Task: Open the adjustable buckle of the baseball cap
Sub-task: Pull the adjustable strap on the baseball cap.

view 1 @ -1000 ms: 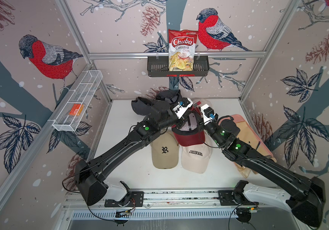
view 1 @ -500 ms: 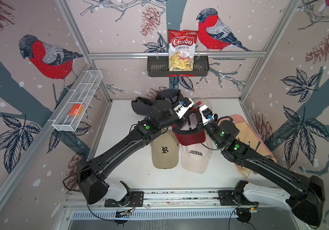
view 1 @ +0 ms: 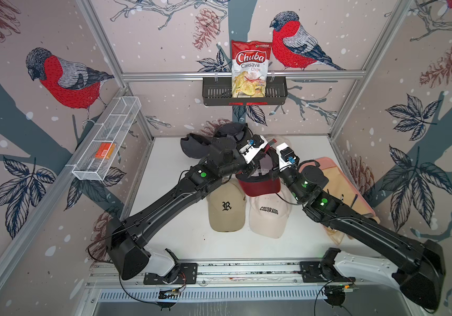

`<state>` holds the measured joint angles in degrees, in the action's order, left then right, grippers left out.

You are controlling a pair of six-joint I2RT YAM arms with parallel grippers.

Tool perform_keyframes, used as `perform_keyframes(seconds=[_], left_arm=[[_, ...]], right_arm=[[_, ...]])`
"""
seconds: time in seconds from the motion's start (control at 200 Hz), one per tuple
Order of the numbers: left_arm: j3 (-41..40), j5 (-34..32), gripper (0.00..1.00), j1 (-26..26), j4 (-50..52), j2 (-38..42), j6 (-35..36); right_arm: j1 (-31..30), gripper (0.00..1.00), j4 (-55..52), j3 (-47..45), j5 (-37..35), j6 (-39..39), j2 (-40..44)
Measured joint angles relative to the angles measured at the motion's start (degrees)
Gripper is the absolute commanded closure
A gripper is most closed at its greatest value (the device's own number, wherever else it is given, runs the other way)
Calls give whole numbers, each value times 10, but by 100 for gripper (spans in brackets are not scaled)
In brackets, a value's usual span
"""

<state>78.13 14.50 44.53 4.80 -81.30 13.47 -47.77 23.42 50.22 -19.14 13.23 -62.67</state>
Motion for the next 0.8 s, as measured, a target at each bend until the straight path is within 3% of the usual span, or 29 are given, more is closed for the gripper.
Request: perform_keyframes(seconds=[0.335,0.435,0.515,0.8], left_arm=[[-66,-63,100,2,-55,23,-13],[-61,-99,74,2,-87,18,-26],[-51,-118,62,2,-116,8,-46],[-66,-145,45,0,-172,34,-103]], right_arm=[[14,100,5,10,-12,-58,1],[14,100,5,14,-16,-65,1],[12,100,0,22,-22,-74,-2],[5,100,-32,72,-62,-119,-25]])
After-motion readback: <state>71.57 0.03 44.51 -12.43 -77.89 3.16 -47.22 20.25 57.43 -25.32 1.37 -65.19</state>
